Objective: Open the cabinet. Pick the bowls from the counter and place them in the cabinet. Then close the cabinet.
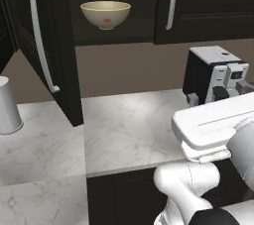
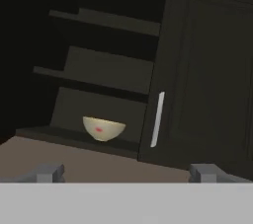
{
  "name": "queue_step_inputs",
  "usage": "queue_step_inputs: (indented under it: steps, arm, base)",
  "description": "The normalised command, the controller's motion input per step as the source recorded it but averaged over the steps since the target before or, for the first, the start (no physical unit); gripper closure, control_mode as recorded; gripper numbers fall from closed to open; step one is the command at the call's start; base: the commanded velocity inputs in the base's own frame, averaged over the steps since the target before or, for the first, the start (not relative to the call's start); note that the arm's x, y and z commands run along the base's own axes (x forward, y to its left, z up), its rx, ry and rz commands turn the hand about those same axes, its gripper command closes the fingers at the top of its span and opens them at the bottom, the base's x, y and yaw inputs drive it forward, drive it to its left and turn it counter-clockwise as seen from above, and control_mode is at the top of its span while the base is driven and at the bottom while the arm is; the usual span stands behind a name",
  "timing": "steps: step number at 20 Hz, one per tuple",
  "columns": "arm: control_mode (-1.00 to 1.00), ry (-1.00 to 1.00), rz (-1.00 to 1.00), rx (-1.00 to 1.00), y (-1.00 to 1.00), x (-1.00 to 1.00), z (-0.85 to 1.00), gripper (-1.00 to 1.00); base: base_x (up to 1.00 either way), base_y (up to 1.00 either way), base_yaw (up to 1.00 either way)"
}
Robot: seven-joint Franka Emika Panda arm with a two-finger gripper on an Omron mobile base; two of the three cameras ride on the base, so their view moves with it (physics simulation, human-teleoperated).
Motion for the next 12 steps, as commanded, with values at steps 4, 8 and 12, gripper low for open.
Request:
queue_step_inputs:
  steps: [4, 8, 12]
  arm:
    - [-1.00, -0.23, -0.07, 0.00, 0.55, -0.13, -1.00, -1.00]
    - [-1.00, -0.27, -0.05, 0.00, 0.23, 0.00, -0.81, -1.00]
    - [-1.00, -0.19, 0.00, 0.01, 0.21, 0.03, -0.32, -1.00]
  base:
    - [0.00, 0.00, 0.00]
    - [0.00, 0.00, 0.00]
    - [0.00, 0.00, 0.00]
